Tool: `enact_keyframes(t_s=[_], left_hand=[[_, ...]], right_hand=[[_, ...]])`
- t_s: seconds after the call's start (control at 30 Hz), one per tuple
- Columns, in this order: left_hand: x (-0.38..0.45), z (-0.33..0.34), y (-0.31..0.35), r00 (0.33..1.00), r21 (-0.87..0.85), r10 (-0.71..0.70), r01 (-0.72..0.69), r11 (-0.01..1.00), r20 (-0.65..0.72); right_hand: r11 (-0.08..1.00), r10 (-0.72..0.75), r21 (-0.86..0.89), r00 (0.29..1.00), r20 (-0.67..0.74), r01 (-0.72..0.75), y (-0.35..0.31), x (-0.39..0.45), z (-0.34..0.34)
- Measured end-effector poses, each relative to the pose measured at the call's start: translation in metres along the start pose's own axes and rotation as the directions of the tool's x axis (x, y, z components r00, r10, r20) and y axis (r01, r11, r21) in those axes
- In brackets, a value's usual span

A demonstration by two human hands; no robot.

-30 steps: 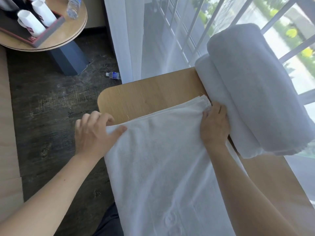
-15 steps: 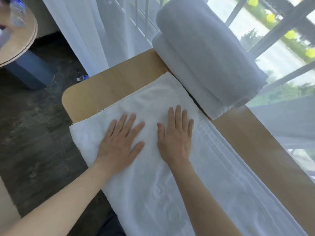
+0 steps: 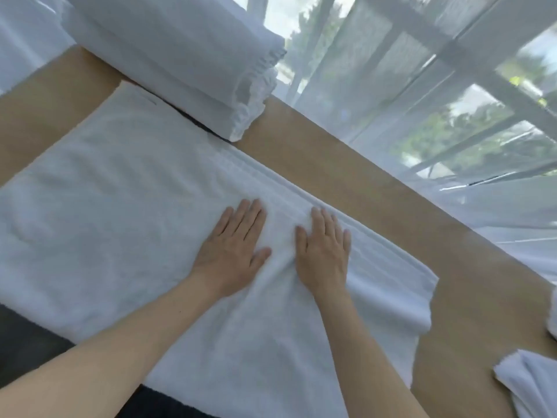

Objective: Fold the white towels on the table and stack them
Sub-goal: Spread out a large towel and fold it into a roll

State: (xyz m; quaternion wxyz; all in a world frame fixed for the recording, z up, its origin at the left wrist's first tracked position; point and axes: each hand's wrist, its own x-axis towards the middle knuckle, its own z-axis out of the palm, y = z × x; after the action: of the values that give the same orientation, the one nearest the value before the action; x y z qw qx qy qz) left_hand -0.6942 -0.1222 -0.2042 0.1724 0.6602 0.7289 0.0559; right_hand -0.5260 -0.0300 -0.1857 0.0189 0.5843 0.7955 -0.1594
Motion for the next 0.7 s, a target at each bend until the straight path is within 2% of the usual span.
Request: enact_keyframes(t_s=[0.17, 0.27, 0.4, 0.57, 0.7], left_hand=[[0.044, -0.007, 0.032, 0.978, -0.126, 0.206, -0.202, 0.971, 0.017], [0.069, -0.010, 0.056, 0.949, -0.163, 0.316, -0.308, 0.937, 0.021], [0.090, -0.011, 0.078, 0.942, -0.104, 0.333, -0.336, 0.936, -0.043], [0.104, -0.012, 0.080, 0.950, -0.093, 0.302, -0.309, 0.947, -0.081], [0.106, -0.008, 0.085, 0.912, -0.088, 0.376, -0.393, 0.915, -0.164]], right_hand=[[0.982, 0.187, 0.017, 0.972, -0.146, -0.186, 0.089, -0.015, -0.018], [0.956, 0.279, 0.152, 0.936, -0.214, -0.250, 0.122, -0.025, -0.022], [0.958, 0.287, 0.116, 0.899, -0.330, -0.263, 0.151, -0.044, -0.024], [0.935, 0.356, 0.111, 0.873, -0.335, -0.338, 0.186, -0.059, -0.022], [0.941, 0.337, 0.139, 0.882, -0.329, -0.308, 0.188, -0.053, -0.021]])
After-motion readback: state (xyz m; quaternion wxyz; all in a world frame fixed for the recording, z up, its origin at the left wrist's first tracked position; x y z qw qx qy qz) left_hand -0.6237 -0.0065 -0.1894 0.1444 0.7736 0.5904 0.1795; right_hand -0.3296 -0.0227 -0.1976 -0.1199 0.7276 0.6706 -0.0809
